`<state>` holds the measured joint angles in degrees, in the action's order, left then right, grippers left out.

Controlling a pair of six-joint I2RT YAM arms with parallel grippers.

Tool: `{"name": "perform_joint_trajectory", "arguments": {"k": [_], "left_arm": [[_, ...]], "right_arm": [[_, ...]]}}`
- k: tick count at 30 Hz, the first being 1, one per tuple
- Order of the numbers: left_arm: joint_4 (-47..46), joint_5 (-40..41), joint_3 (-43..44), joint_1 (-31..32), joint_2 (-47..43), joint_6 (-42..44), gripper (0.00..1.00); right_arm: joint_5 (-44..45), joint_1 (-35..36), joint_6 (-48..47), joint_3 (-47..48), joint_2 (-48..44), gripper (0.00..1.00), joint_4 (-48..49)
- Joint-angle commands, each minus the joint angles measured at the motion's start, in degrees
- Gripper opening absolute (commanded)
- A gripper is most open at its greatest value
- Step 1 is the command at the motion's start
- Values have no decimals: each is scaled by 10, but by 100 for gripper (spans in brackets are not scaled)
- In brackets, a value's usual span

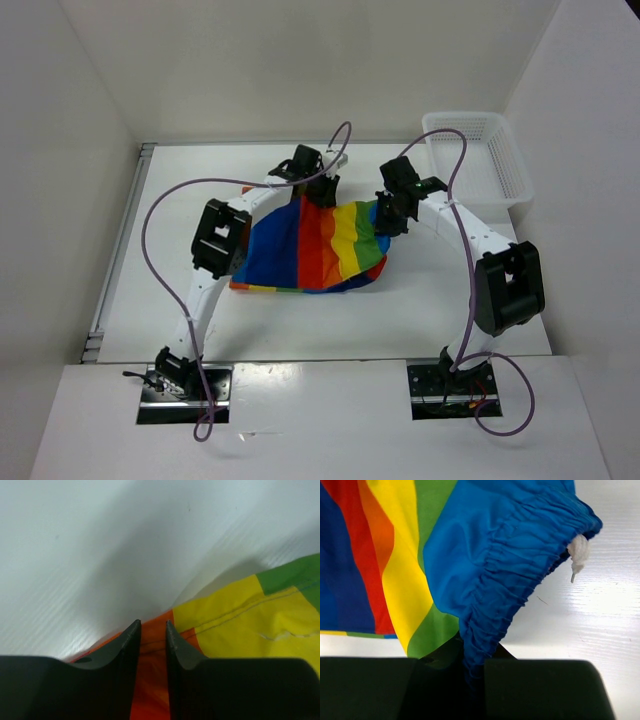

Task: Fold and stack the shorts
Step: Fold the shorts

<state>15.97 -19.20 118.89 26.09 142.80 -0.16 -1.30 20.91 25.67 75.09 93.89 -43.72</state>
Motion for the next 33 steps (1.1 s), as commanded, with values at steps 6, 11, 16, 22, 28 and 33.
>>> {"name": "perform_joint_trajectory", "arguments": {"k": [6, 11, 16, 22, 28, 33], "left_arm": [[-55, -6, -139, -49, -170, 2, 32], [-73, -44, -201, -54, -187, 2, 17], [-73, -79, -208, -35, -155, 2, 13], [-80, -79, -179, -6, -118, 2, 13], [-71, -53, -150, 19, -60, 2, 13], [-64, -48, -150, 14, -107, 2, 17]], "right_arm": [[2, 1, -4, -1, -22, 0, 24], [2, 1, -4, -1, -17, 0, 24], [2, 1, -4, 5, -17, 0, 24], [2, 1, 2, 5, -17, 0, 19], [13, 1, 2, 19, -22, 0, 8], [31, -4, 2, 24, -28, 0, 7]]}}
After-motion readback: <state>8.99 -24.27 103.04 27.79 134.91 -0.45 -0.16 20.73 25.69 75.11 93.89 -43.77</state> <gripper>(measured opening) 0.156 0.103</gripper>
